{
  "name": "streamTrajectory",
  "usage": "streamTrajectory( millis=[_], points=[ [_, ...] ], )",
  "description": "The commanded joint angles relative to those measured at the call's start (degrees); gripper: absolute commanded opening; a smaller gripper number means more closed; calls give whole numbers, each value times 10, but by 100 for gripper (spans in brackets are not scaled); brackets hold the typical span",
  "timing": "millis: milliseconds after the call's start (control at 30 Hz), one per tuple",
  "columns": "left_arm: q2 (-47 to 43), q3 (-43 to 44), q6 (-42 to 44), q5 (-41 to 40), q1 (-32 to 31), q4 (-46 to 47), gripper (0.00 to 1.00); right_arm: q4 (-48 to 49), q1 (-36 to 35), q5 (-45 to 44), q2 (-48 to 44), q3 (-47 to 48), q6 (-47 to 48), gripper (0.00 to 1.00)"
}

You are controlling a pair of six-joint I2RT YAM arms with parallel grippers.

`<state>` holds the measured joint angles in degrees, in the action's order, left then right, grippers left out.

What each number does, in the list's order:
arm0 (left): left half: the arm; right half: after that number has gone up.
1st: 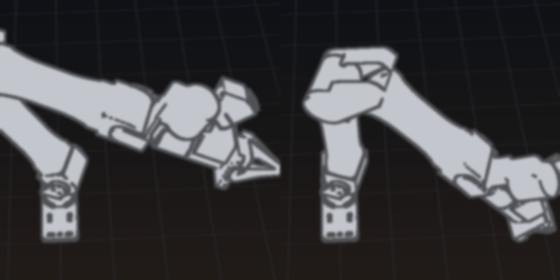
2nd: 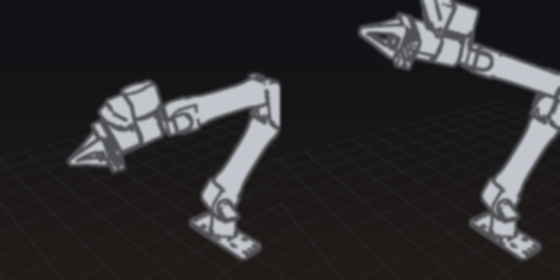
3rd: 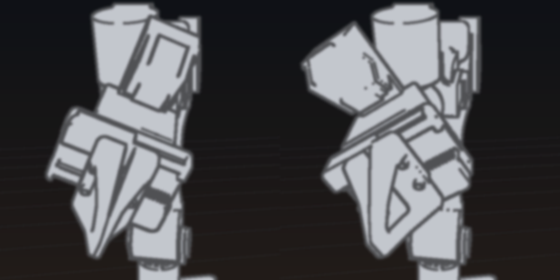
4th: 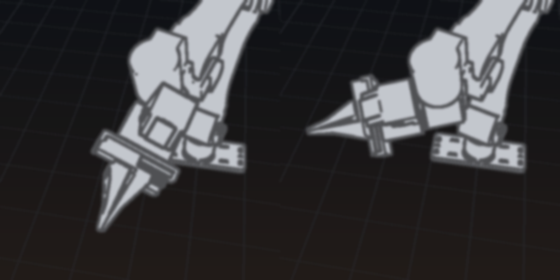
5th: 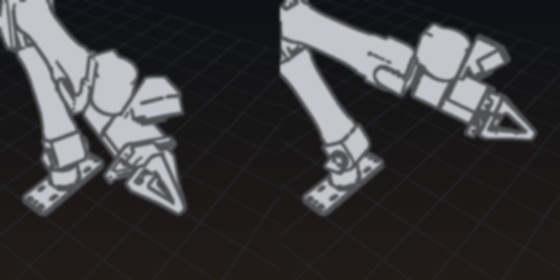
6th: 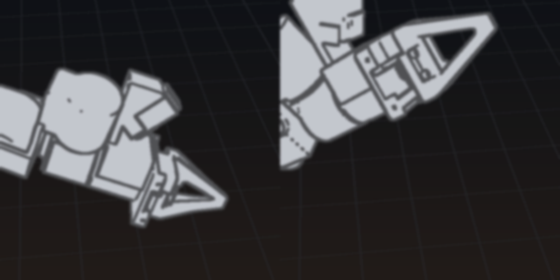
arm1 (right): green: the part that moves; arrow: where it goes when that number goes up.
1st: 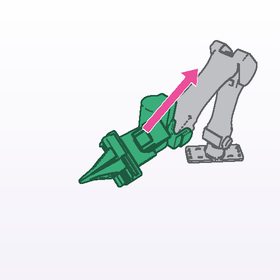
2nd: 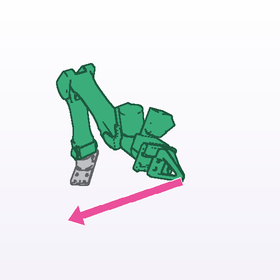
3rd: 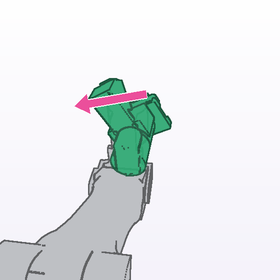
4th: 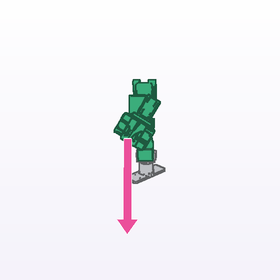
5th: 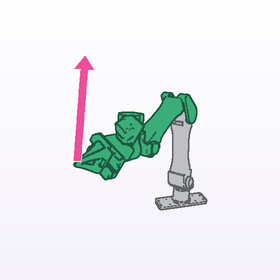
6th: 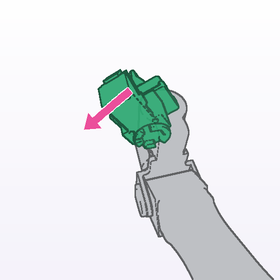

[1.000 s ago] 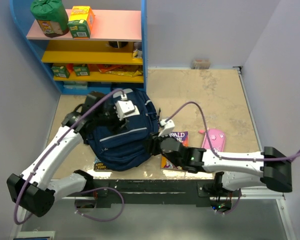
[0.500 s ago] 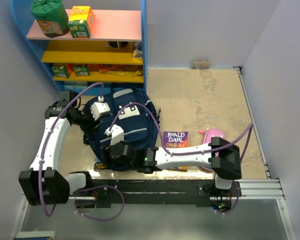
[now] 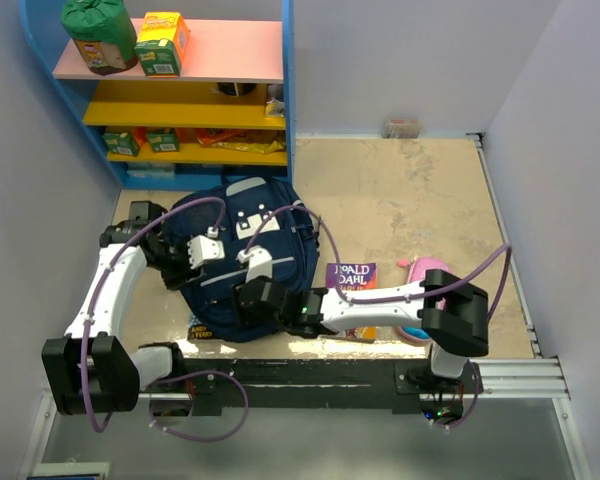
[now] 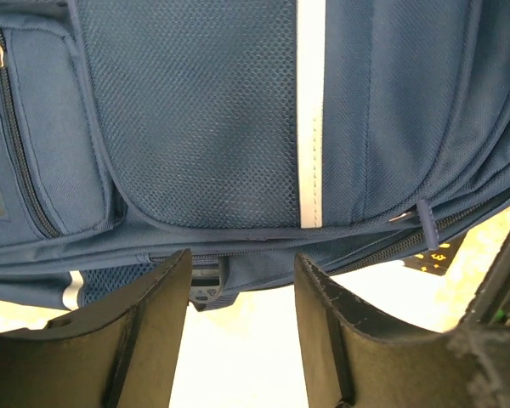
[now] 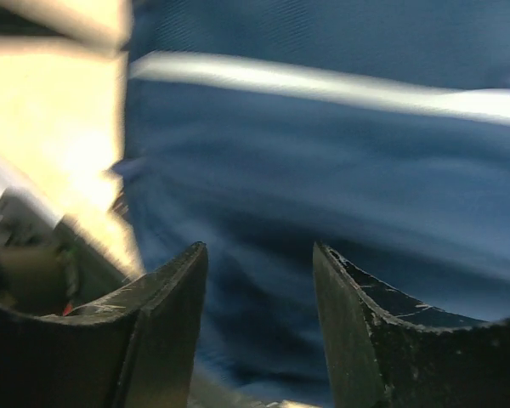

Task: Pack the student bag
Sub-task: Zip the student bag at the center of the board.

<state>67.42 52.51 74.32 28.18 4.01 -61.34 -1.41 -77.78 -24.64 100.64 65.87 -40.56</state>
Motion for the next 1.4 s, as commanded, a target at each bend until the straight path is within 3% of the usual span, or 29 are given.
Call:
streamTrajectory(
  millis=[0,200,500,933,1367],
  points=[
    [-40,-31,64,52,2,23,59,38,46,0,-38,-39,-48,55],
    [-89,-95,110,86,-1,45,63,47,78,13,-41,-48,-54,54],
    [-171,-153,66,115,-4,177,66,61,92,24,-47,-50,-63,50],
    [-90,-29,85,109,-3,25,72,59,123,35,-69,-53,-57,47],
    [-134,-49,83,87,-1,42,72,64,141,54,-52,-29,-44,45]
  ],
)
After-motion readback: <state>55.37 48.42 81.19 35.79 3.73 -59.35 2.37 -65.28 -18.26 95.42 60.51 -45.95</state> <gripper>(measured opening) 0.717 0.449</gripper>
